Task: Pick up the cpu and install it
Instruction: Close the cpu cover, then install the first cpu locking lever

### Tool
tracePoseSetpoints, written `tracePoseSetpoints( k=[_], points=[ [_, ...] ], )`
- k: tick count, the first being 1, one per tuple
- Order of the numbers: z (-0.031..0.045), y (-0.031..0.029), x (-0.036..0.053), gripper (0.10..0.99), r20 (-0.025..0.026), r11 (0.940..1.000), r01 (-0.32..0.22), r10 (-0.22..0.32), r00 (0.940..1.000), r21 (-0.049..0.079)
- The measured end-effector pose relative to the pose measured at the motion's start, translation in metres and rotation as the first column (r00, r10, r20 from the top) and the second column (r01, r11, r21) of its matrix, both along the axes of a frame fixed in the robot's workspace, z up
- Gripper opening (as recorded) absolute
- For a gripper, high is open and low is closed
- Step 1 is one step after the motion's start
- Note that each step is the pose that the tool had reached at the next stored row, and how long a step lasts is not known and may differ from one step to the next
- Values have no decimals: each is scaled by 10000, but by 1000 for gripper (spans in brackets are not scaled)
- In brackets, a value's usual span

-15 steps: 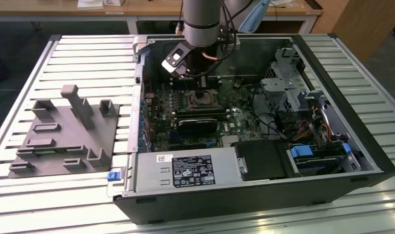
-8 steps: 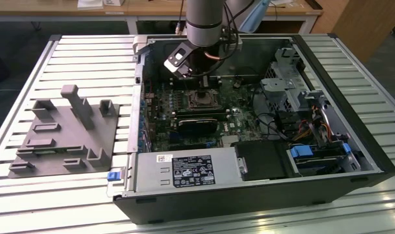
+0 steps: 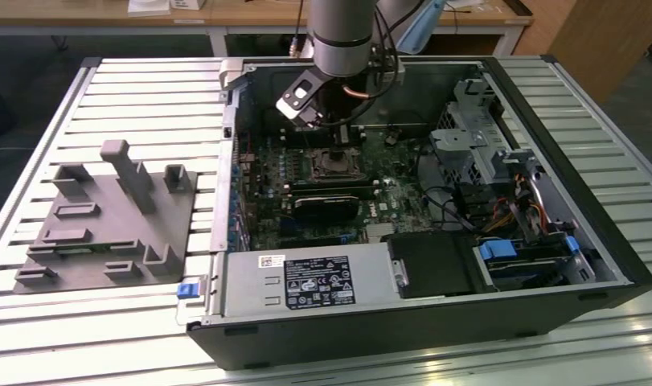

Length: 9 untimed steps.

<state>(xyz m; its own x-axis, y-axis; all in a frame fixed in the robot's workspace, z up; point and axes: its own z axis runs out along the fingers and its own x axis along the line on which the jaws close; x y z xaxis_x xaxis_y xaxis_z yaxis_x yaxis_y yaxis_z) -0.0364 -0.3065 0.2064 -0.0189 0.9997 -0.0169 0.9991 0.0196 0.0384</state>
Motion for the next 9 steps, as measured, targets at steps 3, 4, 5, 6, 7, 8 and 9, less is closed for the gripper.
tracePoseSetpoints(
  k=[3, 4, 5, 6, 7, 8, 9],
  points=[
    [3, 1, 0, 106, 0, 10000, 0, 0, 10000, 0],
    [7, 0, 0, 106, -2, 10000, 0, 0, 10000, -2],
    [10, 0, 0, 106, -1, 10000, 0, 0, 10000, -1],
    [16, 0, 0, 106, 0, 10000, 0, 0, 10000, 0],
    [24, 0, 0, 106, 0, 10000, 0, 0, 10000, 0],
    [34, 0, 0, 106, -1, 10000, 0, 0, 10000, -1],
    [45, 0, 0, 106, 0, 10000, 0, 0, 10000, 0]
  ],
)
